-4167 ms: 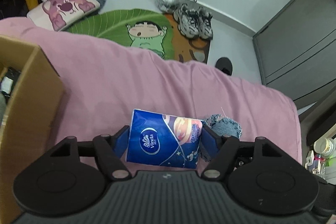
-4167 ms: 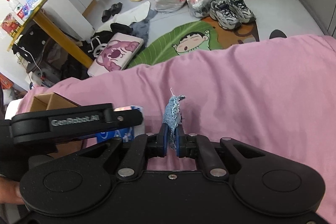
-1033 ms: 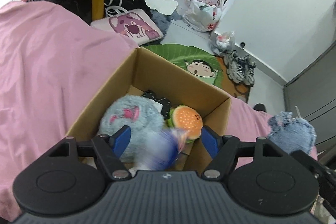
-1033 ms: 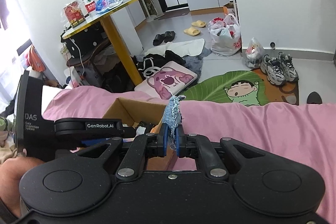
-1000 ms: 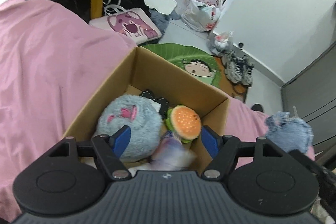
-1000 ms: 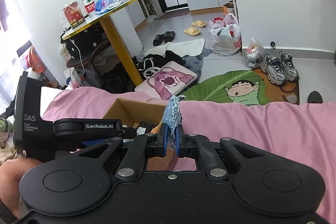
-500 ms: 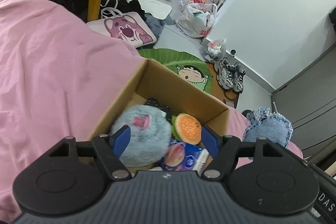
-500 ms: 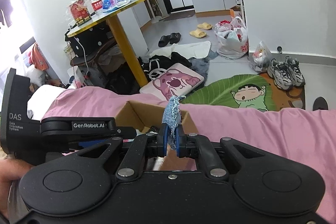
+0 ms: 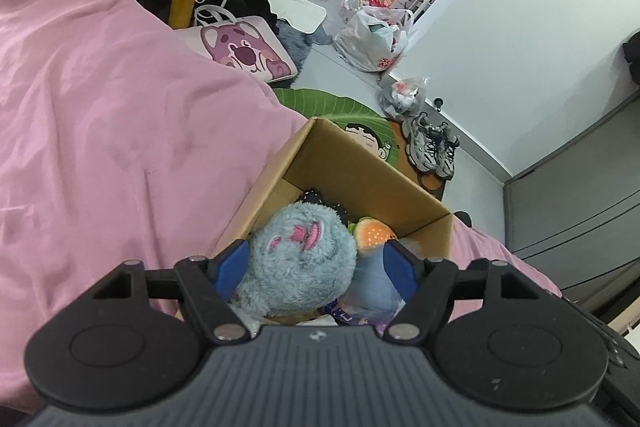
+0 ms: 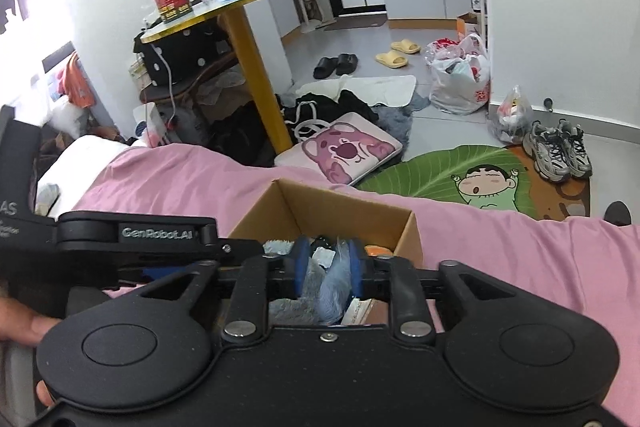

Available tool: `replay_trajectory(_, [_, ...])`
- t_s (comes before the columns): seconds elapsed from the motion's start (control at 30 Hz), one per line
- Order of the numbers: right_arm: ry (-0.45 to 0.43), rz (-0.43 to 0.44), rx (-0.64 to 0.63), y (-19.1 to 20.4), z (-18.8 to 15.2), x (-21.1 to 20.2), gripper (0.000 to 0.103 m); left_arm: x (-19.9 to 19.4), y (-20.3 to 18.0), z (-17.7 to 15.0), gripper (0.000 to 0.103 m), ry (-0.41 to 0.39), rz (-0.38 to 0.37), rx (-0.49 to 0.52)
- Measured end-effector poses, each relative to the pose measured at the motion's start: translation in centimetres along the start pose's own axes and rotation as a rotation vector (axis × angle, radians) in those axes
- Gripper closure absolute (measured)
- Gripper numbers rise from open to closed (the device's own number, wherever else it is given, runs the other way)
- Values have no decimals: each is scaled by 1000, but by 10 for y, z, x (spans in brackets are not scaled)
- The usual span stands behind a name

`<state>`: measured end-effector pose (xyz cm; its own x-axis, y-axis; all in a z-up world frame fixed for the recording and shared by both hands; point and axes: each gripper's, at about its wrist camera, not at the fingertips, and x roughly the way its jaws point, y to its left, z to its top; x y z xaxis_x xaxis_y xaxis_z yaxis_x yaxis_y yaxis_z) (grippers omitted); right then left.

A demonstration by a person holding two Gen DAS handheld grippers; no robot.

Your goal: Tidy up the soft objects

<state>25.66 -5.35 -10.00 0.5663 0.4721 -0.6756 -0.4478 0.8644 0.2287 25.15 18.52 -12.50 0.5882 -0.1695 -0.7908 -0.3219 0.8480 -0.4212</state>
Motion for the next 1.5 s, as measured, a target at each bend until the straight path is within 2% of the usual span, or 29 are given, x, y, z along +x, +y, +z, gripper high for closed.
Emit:
replay_trajectory(0.37, [12, -75, 43, -14, -8, -24, 76, -17, -3, -6, 27, 10, -20, 31])
replay_trajectory(0.43, [6, -79, 57, -17, -12, -34, 69, -22, -5, -8, 25, 12, -13, 44])
replay_trajectory(0.57, [9, -70, 77, -19, -19, -52, 65, -34, -15, -13, 23, 10, 2, 94])
replay_trajectory(0.63, [6, -66, 87, -17, -22, -61, 53, -40, -20, -16, 20, 9, 5, 115])
replay_trajectory(0.77, [1, -49, 119, -16, -32, -82, 49, -57, -33, -24, 18, -1, 11, 173])
replay_trajectory(0.9, [-10, -73, 134, -18, -38, -106, 38, -75, -46, -34, 14, -7, 7, 240])
replay_trajectory(0.97, [-22, -73, 150, -18, -40, -124, 28, -82, -51, -40, 13, -7, -1, 270])
replay_trajectory(1.03, [-46, -69, 151, -17, -41, -144, 12, -89, -56, -44, 13, -8, -2, 294])
replay_trajectory(1.33, [-103, -64, 202, -22, -45, -206, 1, -131, -75, -59, 11, -32, -13, 383])
replay_trajectory(1.5, [-145, -59, 205, -16, -50, -229, 0, -157, -80, -70, 6, -68, -3, 427])
